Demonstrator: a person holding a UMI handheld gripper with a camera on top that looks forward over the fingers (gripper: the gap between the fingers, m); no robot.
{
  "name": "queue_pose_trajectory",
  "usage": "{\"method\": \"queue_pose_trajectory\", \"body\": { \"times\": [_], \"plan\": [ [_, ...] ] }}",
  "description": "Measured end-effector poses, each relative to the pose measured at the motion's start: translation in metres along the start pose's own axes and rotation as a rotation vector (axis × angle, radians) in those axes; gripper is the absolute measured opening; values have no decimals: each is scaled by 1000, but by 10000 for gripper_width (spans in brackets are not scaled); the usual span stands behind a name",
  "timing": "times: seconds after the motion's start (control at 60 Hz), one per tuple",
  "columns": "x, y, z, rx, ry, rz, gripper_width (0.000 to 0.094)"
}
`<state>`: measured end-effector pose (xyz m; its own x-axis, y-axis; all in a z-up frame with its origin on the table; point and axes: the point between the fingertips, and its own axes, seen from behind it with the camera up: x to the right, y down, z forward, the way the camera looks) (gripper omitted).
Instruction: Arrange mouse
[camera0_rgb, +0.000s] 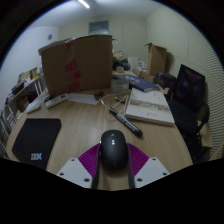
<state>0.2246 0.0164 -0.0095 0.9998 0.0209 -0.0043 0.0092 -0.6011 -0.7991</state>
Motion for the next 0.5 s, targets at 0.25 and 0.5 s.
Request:
{"method": "queue_pose_trajectory", "body": {
  "times": [0.25, 0.5],
  "plan": [
    [-18, -95, -51, 94, 15, 68, 403],
    [-187, -151, -63, 188, -69, 17, 401]
  ]
}}
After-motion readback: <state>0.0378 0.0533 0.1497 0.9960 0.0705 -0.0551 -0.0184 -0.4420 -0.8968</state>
